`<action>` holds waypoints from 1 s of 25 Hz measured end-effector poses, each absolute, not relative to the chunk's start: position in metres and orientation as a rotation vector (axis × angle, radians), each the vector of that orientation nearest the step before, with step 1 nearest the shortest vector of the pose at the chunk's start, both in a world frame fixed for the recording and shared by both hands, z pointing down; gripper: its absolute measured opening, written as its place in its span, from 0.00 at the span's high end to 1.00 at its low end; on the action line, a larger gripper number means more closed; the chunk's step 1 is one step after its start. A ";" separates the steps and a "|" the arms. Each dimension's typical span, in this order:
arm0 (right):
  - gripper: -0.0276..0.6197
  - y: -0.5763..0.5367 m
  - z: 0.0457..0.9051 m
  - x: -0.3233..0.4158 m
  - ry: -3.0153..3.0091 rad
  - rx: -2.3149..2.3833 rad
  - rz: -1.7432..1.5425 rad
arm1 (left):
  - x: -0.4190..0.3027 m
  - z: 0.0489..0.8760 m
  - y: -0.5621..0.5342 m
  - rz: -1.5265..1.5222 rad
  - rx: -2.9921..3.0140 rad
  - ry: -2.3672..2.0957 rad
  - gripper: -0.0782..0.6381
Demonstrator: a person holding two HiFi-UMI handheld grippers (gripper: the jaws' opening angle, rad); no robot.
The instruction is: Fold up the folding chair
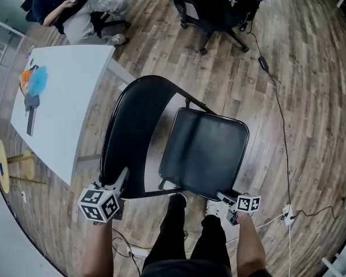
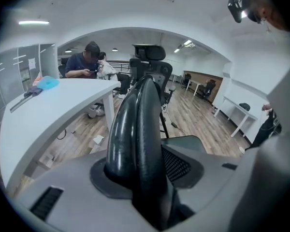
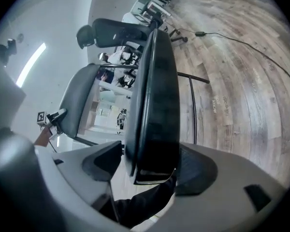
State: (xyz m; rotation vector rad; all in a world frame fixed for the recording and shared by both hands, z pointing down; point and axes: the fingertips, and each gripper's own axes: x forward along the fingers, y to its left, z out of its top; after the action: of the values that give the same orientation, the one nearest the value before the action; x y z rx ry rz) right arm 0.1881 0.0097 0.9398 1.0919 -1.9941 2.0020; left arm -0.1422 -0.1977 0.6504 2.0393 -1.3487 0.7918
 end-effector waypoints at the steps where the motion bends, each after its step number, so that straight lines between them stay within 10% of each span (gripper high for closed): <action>1: 0.42 0.007 0.926 0.178 -2.006 1.058 1.982 | -0.146 0.643 -0.199 0.792 2.043 -1.352 0.63; 25: 0.42 -0.095 0.672 -0.104 -2.398 0.553 1.708 | -0.219 0.499 -0.219 0.629 2.161 -1.248 0.79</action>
State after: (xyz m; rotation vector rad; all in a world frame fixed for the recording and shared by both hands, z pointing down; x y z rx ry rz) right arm -0.1037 -0.0946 0.6722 0.5525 -2.3977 1.7077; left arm -0.2191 -0.2192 0.4992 2.1606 -1.2476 0.6285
